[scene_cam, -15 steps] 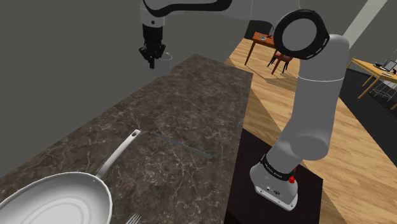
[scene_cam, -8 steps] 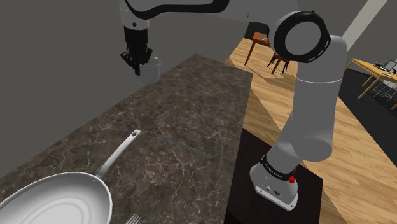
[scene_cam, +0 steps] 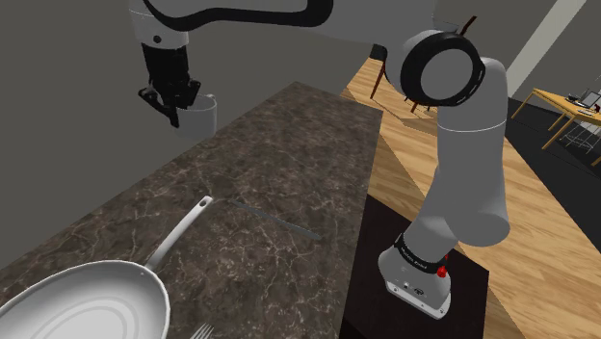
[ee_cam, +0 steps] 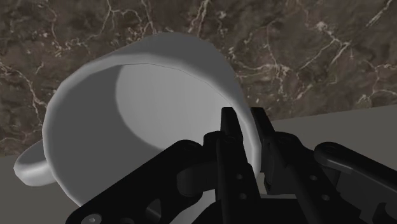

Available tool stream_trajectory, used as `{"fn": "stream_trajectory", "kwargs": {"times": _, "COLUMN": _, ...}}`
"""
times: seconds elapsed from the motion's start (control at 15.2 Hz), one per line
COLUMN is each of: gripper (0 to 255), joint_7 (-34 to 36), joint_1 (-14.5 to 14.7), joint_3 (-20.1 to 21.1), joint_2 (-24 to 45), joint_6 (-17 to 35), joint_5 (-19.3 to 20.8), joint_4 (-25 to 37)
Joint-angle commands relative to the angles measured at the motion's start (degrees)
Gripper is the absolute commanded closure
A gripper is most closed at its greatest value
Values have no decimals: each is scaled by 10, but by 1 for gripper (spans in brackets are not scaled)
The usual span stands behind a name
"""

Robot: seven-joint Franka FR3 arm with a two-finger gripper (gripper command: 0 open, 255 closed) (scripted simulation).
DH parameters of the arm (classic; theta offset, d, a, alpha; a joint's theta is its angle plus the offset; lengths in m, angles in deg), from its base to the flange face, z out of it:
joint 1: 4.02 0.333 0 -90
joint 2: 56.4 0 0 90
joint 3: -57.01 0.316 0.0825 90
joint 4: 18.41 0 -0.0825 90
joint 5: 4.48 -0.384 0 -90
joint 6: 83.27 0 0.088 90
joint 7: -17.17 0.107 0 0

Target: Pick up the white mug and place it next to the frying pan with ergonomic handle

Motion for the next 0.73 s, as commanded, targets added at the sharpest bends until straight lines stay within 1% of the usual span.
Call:
{"fn": "stream_trajectory", "kwargs": {"times": 0.0, "gripper": 255, "joint_7": 17, "joint_1": 16, "joint_3": 3, "joint_2": 20, "joint_6": -13, "joint_5": 4, "joint_4": 32}}
{"fn": "stream_trajectory", "kwargs": {"times": 0.66, "gripper": 255, "joint_7": 21, "joint_1": 10, "joint_3": 2, "joint_2": 16, "joint_6": 67, "joint_5": 5, "joint_4": -52}}
